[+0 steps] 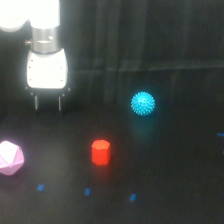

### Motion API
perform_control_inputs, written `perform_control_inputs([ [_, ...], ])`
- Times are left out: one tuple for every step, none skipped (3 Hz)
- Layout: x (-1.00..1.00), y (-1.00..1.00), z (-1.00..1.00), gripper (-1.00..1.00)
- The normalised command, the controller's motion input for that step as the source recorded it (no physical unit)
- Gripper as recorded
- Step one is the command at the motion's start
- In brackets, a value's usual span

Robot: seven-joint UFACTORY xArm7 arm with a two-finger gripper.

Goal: Pick up the red object from the table

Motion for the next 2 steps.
perform_control_inputs([
  [1.00,-0.69,-0.02,0.87],
  [0.98,-0.92,-0.90,1.00],
])
